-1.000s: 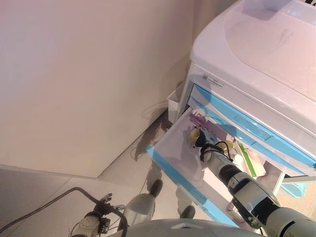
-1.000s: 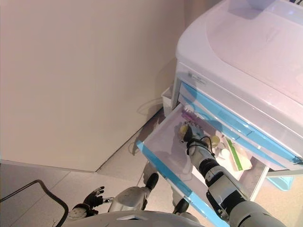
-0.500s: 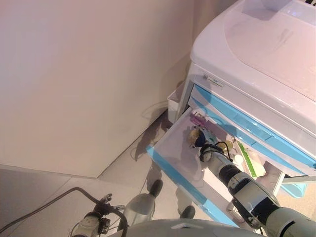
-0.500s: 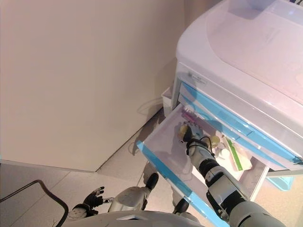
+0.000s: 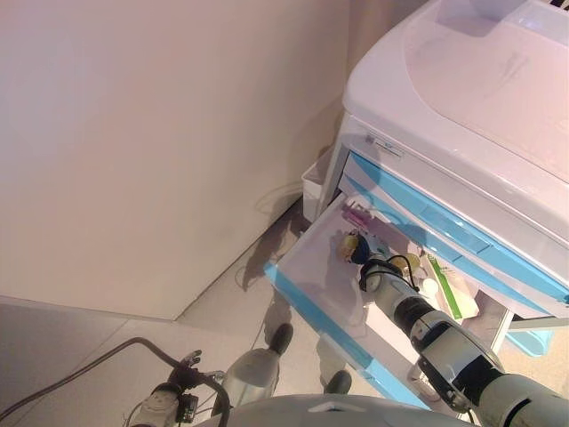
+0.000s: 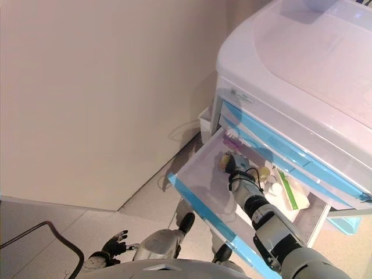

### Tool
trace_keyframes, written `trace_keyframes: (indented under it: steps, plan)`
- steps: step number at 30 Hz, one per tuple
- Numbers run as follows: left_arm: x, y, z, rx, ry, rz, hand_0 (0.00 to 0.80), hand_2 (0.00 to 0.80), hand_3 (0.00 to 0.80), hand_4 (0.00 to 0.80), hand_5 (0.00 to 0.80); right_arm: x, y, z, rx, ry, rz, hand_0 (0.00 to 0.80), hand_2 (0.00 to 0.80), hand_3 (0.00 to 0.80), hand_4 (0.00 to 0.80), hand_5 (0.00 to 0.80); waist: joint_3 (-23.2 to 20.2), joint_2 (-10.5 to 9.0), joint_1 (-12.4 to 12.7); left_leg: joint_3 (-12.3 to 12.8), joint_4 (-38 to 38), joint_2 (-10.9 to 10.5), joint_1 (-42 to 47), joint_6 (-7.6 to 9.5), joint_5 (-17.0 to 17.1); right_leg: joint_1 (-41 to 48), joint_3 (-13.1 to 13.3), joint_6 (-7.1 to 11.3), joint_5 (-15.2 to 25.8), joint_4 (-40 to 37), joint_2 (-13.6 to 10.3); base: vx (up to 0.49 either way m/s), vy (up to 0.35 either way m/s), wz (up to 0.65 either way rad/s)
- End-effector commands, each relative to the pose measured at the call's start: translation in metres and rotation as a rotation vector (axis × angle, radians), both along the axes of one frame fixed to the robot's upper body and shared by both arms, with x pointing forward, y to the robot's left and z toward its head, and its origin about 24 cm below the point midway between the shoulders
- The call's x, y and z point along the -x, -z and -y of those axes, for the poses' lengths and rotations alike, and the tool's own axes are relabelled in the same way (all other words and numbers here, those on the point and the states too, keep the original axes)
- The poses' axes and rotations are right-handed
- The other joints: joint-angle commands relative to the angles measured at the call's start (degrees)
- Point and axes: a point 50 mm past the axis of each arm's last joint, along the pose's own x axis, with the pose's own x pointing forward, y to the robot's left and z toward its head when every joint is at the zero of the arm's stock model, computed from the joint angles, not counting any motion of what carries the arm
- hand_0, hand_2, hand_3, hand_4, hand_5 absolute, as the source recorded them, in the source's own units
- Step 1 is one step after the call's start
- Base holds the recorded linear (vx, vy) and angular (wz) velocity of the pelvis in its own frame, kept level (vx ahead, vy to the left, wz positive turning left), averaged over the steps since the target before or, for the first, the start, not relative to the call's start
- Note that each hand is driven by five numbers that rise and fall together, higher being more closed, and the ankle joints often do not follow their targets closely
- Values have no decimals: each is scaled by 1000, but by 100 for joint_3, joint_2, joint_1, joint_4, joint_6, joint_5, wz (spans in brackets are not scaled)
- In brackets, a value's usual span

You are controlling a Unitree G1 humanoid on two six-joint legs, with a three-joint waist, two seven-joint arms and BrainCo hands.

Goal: Open the drawer and pick up the medicine

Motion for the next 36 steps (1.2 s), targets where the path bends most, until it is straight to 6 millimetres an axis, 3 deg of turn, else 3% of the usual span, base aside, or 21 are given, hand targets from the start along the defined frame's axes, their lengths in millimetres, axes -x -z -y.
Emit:
trace_keyframes:
  steps: [1, 6, 11, 14, 18, 22, 25, 32, 36]
  plan:
    - [12, 3, -3, -30, 55, -48, 0, 0, 0, 0, 0, -6, -11, -8, 23, -73, 75, 800, 800, 800, 800, 800, -156, 110, 126, 218, -177, -11, 161, 72, -296, -339, 92, 363, 121, 856, -570, 0, 0, 0]
    - [14, 3, -3, -33, 55, -53, 0, 0, 0, 0, 0, -7, -15, -13, 24, -110, 98, 800, 800, 800, 800, 800, -166, 74, 105, 236, -177, 4, 189, 73, -314, -316, 117, 365, 126, 834, -550, 0, 0, 0]
    - [15, 1, -11, -46, 31, -57, 0, 0, 0, 0, 0, -13, -36, -28, 65, -263, 109, 800, 800, 800, 800, 800, -146, -48, -10, 324, -177, 50, 222, 67, -351, -333, 221, 385, 152, 798, -487, -21, -26, -2]
    - [15, -2, -22, -63, -8, -57, 0, 0, 0, 0, 0, -8, -52, -34, 73, -407, 39, 800, 800, 800, 800, 800, -132, -217, -190, 456, -177, 112, 256, 68, -395, -372, 353, 413, 201, 779, -420, -45, -66, -10]
    - [14, -7, -36, -80, -58, -59, 0, 0, 0, 0, 0, 7, -71, -23, -24, -528, -125, 800, 800, 800, 800, 800, -171, -422, -452, 635, -177, 194, 322, 67, -442, -412, 544, 442, 270, 746, -310, -31, -67, -31]
    - [15, -10, -47, -96, -84, -66, 0, 0, 0, 0, 0, 13, -114, -14, -154, -664, -252, 800, 800, 800, 800, 800, -243, -592, -663, 805, -177, 269, 389, 44, -468, -400, 708, 453, 289, 678, -188, -30, -54, -34]
    - [17, -12, -53, -108, -90, -74, 0, 0, 0, 0, 0, 15, -159, -8, -312, -753, -239, 800, 800, 800, 800, 800, -303, -720, -804, 903, -177, 313, 424, 5, -484, -366, 799, 432, 305, 609, -113, -48, -47, -40]
    - [31, -7, -47, -98, -121, -92, 0, 0, 0, 0, 0, 15, -262, 22, -591, -772, 313, 800, 800, 800, 800, 800, -563, -794, -1143, 1173, -177, 405, 515, -28, -568, -321, 1085, 364, 292, 482, 41, -39, -14, -25]
    - [32, -4, -43, -79, -139, -90, 0, 0, 0, 0, 0, 22, -298, 41, -659, -733, 533, 800, 800, 800, 800, 800, -680, -737, -1270, 1314, -177, 424, 588, -30, -625, -266, 1191, 316, 258, 431, 79, -11, 25, -24]
